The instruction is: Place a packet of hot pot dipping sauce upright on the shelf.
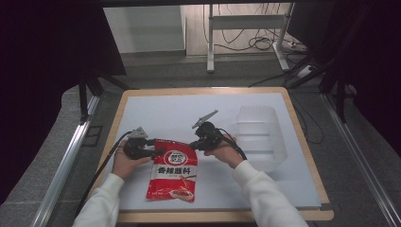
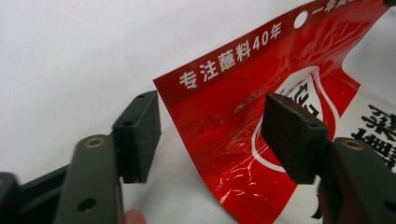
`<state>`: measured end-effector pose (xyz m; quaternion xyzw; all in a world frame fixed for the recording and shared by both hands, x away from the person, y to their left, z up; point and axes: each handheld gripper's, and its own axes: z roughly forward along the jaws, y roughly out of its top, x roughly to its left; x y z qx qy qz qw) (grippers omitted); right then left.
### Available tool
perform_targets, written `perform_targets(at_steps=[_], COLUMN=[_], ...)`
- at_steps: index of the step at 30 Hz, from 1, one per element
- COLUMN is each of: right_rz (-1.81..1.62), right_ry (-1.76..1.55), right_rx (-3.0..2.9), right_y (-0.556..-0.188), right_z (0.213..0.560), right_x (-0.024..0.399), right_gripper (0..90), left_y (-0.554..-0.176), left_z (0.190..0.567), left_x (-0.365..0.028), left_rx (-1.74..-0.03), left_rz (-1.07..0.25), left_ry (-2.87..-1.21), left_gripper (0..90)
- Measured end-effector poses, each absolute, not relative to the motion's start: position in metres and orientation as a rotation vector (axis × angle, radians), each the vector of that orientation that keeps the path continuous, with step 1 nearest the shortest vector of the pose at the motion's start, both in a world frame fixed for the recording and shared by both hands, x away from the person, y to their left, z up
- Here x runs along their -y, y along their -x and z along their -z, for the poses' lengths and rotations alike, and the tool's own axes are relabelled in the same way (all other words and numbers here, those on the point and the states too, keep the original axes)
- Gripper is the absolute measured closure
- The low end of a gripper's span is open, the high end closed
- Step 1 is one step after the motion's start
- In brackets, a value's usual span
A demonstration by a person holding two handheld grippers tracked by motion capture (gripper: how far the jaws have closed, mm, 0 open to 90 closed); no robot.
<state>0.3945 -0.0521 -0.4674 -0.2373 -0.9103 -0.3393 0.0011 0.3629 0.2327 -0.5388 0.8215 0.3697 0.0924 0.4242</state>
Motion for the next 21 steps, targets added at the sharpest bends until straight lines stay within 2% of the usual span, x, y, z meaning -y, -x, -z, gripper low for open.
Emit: perform_targets(at_steps=[8, 11, 12, 14, 15, 21], right_rz=[1.071, 1.066, 1.066, 1.065, 1.065, 1.062], right_ry=[0.743, 0.745, 0.748, 0.746, 0.746, 0.748], right_rx=[2.860, 2.867, 2.868, 2.872, 2.872, 2.879], right_y=[-0.393, -0.393, -0.393, -0.392, -0.392, -0.392], right_z=[0.467, 0.468, 0.468, 0.470, 0.470, 0.471], right_x=[0.054, 0.054, 0.055, 0.054, 0.054, 0.054], right_gripper=[89.2, 89.0, 88.9, 88.1, 88.1, 86.2], left_y=[-0.345, -0.336, -0.334, -0.330, -0.330, -0.328], left_z=[0.530, 0.526, 0.524, 0.523, 0.523, 0.524], left_x=[-0.229, -0.228, -0.228, -0.229, -0.229, -0.230], left_rx=[-0.875, -0.847, -0.847, -0.843, -0.843, -0.817], left_rz=[-0.258, -0.269, -0.268, -0.273, -0.273, -0.273], left_ry=[-2.117, -2.156, -2.170, -2.182, -2.182, -2.185], left_gripper=[52.6, 64.8, 64.8, 74.4, 76.3, 80.5])
